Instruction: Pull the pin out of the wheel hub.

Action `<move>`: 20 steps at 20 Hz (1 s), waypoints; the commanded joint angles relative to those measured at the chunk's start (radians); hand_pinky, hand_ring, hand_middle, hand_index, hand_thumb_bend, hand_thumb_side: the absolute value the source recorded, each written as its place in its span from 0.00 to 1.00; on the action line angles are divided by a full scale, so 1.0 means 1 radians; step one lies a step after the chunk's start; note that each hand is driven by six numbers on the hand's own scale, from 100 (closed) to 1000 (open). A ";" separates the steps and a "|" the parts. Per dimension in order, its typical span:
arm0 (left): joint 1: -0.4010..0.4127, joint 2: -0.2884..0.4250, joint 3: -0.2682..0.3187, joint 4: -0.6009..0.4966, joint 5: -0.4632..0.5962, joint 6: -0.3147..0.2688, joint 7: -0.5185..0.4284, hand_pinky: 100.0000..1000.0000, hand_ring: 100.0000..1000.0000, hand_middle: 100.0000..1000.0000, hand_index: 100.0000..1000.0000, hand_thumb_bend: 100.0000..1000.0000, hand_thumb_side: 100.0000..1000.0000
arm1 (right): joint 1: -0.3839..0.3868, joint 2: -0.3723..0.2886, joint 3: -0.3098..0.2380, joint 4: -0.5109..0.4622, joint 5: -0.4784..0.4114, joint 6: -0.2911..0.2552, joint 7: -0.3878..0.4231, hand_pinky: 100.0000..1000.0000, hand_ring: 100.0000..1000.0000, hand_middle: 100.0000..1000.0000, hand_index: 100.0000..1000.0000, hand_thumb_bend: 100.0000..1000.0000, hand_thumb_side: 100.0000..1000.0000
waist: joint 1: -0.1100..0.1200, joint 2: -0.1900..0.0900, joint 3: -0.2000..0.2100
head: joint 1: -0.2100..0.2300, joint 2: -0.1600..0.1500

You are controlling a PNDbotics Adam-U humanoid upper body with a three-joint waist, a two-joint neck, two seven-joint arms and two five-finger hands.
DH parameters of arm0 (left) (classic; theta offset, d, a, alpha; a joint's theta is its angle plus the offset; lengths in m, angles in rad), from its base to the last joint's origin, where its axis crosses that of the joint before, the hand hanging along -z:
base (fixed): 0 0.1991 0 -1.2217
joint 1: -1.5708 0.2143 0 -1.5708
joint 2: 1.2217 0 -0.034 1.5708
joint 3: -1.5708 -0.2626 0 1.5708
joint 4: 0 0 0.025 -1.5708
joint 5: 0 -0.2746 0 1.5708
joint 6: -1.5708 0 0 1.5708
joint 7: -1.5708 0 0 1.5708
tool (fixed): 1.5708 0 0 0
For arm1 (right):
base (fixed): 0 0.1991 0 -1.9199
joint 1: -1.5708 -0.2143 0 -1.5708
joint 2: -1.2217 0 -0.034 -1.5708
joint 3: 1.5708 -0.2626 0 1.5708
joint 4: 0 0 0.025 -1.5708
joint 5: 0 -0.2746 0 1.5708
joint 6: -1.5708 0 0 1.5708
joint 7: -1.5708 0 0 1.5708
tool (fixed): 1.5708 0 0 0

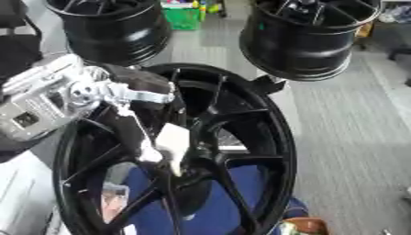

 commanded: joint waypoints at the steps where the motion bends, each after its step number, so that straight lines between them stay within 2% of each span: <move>1: -0.019 0.009 0.035 -0.022 -0.002 0.071 -0.056 0.60 0.51 0.39 0.52 0.15 0.06 | -0.002 -0.018 -0.019 -0.012 -0.007 0.021 -0.037 0.85 0.76 0.72 0.77 0.00 0.00 | -0.003 -0.018 0.000 | 0.002 -0.013; 4: -0.008 0.017 0.081 -0.062 -0.014 0.078 -0.048 0.58 0.49 0.35 0.46 0.11 0.00 | 0.001 -0.017 -0.019 -0.012 -0.011 0.020 -0.043 0.85 0.76 0.72 0.77 0.00 0.00 | -0.003 -0.018 0.002 | 0.003 -0.013; 10: 0.015 0.054 0.166 -0.140 0.010 0.080 -0.029 0.56 0.45 0.29 0.40 0.11 0.00 | 0.004 -0.017 -0.021 -0.012 -0.012 0.014 -0.051 0.85 0.76 0.72 0.77 0.00 0.00 | -0.001 -0.019 0.004 | 0.000 -0.013; 12: 0.025 0.076 0.211 -0.164 0.022 0.070 -0.017 0.56 0.45 0.29 0.39 0.11 0.00 | 0.004 -0.018 -0.022 -0.012 -0.011 0.012 -0.055 0.85 0.76 0.72 0.77 0.00 0.00 | 0.000 -0.020 0.005 | -0.002 -0.015; 16: 0.059 0.128 0.355 -0.185 0.050 0.031 0.024 0.55 0.45 0.29 0.39 0.08 0.00 | 0.005 -0.022 -0.028 -0.012 -0.008 0.009 -0.061 0.85 0.76 0.72 0.77 0.00 0.00 | 0.001 -0.021 0.008 | -0.012 -0.019; 20: 0.081 0.187 0.526 -0.101 0.051 -0.007 0.110 0.56 0.45 0.29 0.39 0.04 0.00 | 0.010 -0.030 -0.036 -0.012 -0.004 0.007 -0.064 0.85 0.76 0.72 0.77 0.00 0.00 | 0.004 -0.023 0.013 | -0.015 -0.026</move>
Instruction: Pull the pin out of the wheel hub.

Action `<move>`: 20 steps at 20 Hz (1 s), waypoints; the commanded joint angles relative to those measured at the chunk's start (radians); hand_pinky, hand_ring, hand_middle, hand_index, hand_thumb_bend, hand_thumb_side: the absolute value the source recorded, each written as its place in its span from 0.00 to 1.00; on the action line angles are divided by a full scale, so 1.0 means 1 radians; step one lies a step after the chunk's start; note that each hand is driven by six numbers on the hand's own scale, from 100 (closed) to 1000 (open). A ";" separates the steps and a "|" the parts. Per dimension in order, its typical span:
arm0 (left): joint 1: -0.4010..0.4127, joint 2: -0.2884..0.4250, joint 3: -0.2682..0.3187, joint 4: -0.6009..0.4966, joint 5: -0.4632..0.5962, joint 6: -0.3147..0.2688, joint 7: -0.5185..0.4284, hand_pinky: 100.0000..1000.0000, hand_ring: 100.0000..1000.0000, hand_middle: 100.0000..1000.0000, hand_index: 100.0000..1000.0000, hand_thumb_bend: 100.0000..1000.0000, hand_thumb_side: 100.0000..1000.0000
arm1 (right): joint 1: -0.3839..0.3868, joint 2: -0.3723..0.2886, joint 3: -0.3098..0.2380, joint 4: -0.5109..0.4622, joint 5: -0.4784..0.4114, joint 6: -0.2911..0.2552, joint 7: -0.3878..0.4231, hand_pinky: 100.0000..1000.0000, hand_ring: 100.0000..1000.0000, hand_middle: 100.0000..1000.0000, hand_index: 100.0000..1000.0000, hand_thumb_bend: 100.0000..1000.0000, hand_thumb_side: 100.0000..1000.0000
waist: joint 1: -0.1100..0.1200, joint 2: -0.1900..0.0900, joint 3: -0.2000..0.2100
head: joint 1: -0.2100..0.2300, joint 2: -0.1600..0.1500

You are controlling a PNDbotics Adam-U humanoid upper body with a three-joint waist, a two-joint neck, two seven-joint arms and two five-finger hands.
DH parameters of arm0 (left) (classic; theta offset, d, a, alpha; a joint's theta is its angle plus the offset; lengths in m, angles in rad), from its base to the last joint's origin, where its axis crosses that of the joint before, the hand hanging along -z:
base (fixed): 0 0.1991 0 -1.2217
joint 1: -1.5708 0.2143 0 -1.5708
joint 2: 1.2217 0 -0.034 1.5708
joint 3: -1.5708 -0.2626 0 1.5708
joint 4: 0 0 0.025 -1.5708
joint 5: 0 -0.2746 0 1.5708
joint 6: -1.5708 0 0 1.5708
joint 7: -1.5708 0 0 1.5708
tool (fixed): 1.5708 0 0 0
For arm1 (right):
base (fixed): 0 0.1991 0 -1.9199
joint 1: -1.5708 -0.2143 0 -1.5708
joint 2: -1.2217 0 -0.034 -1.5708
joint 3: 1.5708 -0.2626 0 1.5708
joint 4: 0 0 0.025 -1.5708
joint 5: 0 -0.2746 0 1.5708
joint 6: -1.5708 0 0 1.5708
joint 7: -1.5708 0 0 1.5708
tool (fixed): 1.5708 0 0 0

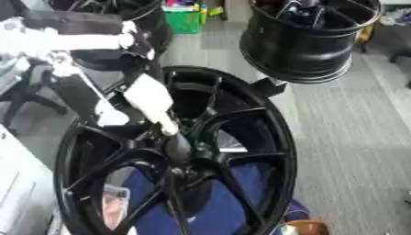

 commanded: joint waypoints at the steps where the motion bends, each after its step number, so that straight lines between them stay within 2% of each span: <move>1: -0.008 0.071 0.143 0.074 0.000 -0.014 0.060 0.56 0.45 0.29 0.40 0.03 0.00 | -0.006 -0.037 -0.025 -0.012 0.006 0.030 -0.042 0.85 0.76 0.72 0.77 0.00 0.00 | 0.002 -0.020 0.002 | 0.001 -0.015; 5: -0.012 0.107 0.252 0.209 -0.018 -0.060 0.149 0.57 0.45 0.29 0.40 0.00 0.00 | -0.002 -0.038 -0.027 -0.012 0.006 0.028 -0.045 0.85 0.76 0.72 0.76 0.00 0.00 | 0.004 -0.024 0.007 | 0.015 -0.017; 10: 0.020 0.151 0.322 0.317 -0.051 -0.091 0.232 0.57 0.45 0.29 0.40 0.00 0.00 | 0.003 -0.042 -0.035 -0.012 0.009 0.027 -0.049 0.85 0.76 0.71 0.76 0.00 0.00 | 0.003 -0.025 0.009 | 0.020 -0.017; 14: 0.042 0.170 0.345 0.363 -0.052 -0.097 0.254 0.57 0.45 0.30 0.41 0.00 0.00 | 0.006 -0.043 -0.038 -0.012 0.008 0.028 -0.052 0.85 0.76 0.71 0.76 0.00 0.00 | 0.002 -0.025 0.011 | 0.027 -0.014; 20: 0.075 0.184 0.333 0.404 -0.060 -0.111 0.236 0.57 0.46 0.32 0.44 0.02 0.00 | 0.002 -0.040 -0.038 -0.012 0.007 0.027 -0.052 0.85 0.76 0.71 0.76 0.00 0.00 | 0.000 -0.025 0.009 | 0.047 -0.020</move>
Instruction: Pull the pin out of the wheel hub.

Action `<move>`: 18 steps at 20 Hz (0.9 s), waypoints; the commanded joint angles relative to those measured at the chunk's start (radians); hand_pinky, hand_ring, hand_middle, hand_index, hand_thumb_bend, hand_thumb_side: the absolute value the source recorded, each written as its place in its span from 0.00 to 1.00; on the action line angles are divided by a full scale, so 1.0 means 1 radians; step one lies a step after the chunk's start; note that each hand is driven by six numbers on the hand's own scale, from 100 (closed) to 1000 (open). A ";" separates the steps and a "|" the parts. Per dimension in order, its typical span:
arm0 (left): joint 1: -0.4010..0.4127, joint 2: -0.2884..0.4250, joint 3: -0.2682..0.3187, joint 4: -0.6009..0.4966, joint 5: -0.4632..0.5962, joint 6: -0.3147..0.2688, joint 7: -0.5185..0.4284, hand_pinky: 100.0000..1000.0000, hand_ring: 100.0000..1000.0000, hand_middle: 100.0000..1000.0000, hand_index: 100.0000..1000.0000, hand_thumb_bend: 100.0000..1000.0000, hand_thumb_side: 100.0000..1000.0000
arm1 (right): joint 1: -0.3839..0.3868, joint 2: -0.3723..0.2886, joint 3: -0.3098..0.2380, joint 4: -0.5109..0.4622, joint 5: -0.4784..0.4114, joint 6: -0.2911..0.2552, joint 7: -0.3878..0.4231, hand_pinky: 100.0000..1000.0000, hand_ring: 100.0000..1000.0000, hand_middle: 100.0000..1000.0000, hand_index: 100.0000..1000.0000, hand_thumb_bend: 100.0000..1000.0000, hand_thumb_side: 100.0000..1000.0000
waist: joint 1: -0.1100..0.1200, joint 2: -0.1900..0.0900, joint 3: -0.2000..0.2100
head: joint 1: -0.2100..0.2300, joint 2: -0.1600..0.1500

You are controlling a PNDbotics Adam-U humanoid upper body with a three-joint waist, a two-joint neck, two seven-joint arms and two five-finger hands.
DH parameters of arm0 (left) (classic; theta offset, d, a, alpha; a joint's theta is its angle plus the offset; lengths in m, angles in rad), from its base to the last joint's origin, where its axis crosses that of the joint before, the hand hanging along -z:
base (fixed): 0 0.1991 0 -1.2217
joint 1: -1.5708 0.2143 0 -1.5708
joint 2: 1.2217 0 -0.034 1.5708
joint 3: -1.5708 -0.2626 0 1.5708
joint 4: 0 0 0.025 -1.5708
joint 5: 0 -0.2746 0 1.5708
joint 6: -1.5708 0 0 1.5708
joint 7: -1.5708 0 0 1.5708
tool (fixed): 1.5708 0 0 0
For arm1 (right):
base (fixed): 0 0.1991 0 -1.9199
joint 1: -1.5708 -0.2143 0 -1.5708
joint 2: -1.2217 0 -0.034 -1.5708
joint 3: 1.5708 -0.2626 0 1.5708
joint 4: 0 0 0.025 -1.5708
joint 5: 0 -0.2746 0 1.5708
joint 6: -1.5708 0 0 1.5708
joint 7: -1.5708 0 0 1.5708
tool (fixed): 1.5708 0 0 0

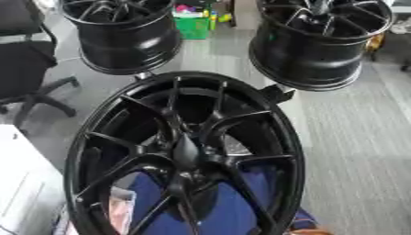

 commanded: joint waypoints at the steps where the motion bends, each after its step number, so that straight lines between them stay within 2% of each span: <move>1: -0.001 0.049 0.009 0.016 -0.013 -0.007 -0.007 0.58 0.47 0.32 0.45 0.03 0.00 | -0.012 -0.039 -0.016 -0.012 0.006 0.035 -0.044 0.85 0.76 0.71 0.76 0.00 0.00 | 0.000 -0.017 -0.003 | 0.014 -0.014; 4: 0.019 0.058 0.005 0.036 -0.030 -0.015 -0.012 0.59 0.48 0.35 0.48 0.05 0.00 | -0.010 -0.040 -0.017 -0.012 0.005 0.036 -0.045 0.85 0.76 0.71 0.76 0.00 0.00 | -0.001 -0.016 -0.004 | 0.018 -0.012; 5: 0.026 0.060 0.005 0.042 -0.032 -0.018 -0.013 0.62 0.52 0.41 0.55 0.08 0.01 | -0.009 -0.040 -0.017 -0.012 0.004 0.036 -0.046 0.85 0.76 0.71 0.76 0.00 0.00 | -0.001 -0.015 -0.004 | 0.020 -0.012; 6: 0.033 0.063 0.005 0.047 -0.033 -0.022 -0.017 0.70 0.65 0.57 0.69 0.19 0.13 | -0.009 -0.039 -0.018 -0.012 0.004 0.036 -0.047 0.85 0.76 0.71 0.76 0.00 0.00 | -0.001 -0.015 -0.004 | 0.020 -0.012; 7: 0.037 0.065 0.007 0.050 -0.034 -0.027 -0.022 0.80 0.80 0.77 0.84 0.39 0.39 | -0.009 -0.039 -0.018 -0.012 0.003 0.036 -0.048 0.85 0.76 0.71 0.76 0.00 0.00 | -0.001 -0.015 -0.003 | 0.019 -0.012; 9: 0.041 0.069 0.015 0.059 -0.052 -0.030 -0.016 0.86 0.87 0.85 0.91 0.48 0.47 | -0.008 -0.039 -0.018 -0.012 0.002 0.036 -0.049 0.85 0.76 0.71 0.76 0.00 0.00 | -0.001 -0.015 -0.002 | 0.017 -0.008; 13: 0.045 0.066 0.039 0.071 -0.115 -0.028 0.029 0.86 0.87 0.85 0.92 0.51 0.51 | -0.004 -0.038 -0.020 -0.012 0.002 0.035 -0.054 0.85 0.76 0.71 0.76 0.00 0.00 | -0.003 -0.015 -0.001 | 0.013 -0.004; 18: 0.044 0.060 0.057 0.053 -0.098 -0.029 0.087 0.83 0.85 0.82 0.89 0.49 0.53 | 0.000 -0.038 -0.023 -0.012 0.003 0.034 -0.062 0.85 0.76 0.71 0.76 0.00 0.00 | -0.005 -0.017 0.002 | 0.017 0.002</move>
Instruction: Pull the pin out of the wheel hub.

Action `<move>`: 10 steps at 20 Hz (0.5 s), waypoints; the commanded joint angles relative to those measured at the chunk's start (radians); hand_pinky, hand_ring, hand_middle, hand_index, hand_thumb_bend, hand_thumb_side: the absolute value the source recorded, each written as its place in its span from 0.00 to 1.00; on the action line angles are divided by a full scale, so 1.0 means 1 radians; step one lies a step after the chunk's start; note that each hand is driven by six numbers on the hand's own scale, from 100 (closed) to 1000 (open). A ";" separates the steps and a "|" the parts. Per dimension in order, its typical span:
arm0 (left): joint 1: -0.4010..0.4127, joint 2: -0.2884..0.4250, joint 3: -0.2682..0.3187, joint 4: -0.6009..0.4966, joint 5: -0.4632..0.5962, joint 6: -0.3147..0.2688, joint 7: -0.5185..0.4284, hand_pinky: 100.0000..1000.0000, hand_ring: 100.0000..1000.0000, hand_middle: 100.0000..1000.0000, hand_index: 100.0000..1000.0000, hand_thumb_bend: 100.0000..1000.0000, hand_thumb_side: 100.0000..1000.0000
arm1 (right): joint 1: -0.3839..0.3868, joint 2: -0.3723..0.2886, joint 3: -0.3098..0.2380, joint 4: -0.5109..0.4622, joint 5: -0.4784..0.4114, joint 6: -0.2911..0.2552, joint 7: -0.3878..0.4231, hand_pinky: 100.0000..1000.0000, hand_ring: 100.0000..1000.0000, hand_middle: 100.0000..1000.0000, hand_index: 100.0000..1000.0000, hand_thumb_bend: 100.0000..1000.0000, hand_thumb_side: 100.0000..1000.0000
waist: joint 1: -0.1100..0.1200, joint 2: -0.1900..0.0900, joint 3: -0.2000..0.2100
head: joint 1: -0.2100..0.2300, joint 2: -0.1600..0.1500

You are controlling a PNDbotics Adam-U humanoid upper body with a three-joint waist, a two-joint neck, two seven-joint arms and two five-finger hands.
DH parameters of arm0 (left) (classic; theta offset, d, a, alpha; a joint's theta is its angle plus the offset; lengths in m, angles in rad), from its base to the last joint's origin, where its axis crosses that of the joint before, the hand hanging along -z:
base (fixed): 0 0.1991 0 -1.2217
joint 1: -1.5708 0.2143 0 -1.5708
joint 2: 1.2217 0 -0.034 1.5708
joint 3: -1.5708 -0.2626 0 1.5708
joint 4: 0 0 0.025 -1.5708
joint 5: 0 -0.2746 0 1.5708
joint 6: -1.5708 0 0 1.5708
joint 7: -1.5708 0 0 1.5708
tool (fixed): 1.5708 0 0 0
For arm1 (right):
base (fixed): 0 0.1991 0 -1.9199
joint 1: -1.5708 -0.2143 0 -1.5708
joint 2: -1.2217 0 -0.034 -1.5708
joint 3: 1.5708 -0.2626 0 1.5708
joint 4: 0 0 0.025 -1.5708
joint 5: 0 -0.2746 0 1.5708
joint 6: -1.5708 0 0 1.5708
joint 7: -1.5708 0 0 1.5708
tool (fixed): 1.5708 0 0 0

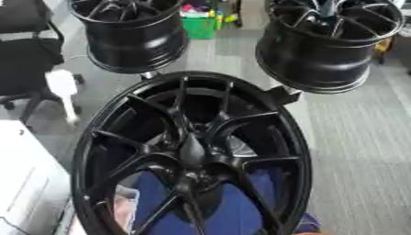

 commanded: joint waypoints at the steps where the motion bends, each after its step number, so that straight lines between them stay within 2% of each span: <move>1: -0.016 0.034 0.029 -0.027 0.011 0.002 0.041 0.81 0.83 0.80 0.88 0.47 0.54 | -0.004 -0.038 -0.016 -0.012 0.002 0.044 -0.053 0.85 0.76 0.71 0.76 0.00 0.00 | 0.001 -0.017 0.002 | 0.001 0.002; 3: -0.022 0.029 0.039 -0.039 0.026 0.020 0.084 0.77 0.79 0.75 0.83 0.40 0.54 | -0.005 -0.038 -0.017 -0.012 0.002 0.043 -0.054 0.85 0.76 0.71 0.76 0.00 0.00 | 0.000 -0.018 0.003 | -0.003 0.004; 5: -0.036 0.012 0.069 -0.065 0.082 0.046 0.200 0.74 0.76 0.71 0.78 0.34 0.57 | -0.007 -0.039 -0.018 -0.012 0.004 0.042 -0.052 0.85 0.76 0.71 0.76 0.00 0.00 | -0.002 -0.019 0.004 | -0.025 0.001; 7: -0.039 -0.015 0.093 -0.106 0.197 0.054 0.394 0.73 0.74 0.70 0.77 0.32 0.55 | -0.012 -0.040 -0.021 -0.012 0.006 0.042 -0.050 0.85 0.76 0.71 0.76 0.00 0.00 | -0.003 -0.020 0.003 | -0.050 -0.004; 10: 0.000 -0.076 0.115 -0.215 0.363 0.008 0.676 0.72 0.74 0.69 0.77 0.29 0.58 | -0.025 -0.039 -0.034 -0.012 0.007 0.042 -0.056 0.85 0.76 0.72 0.77 0.00 0.00 | -0.008 -0.017 -0.004 | -0.068 -0.017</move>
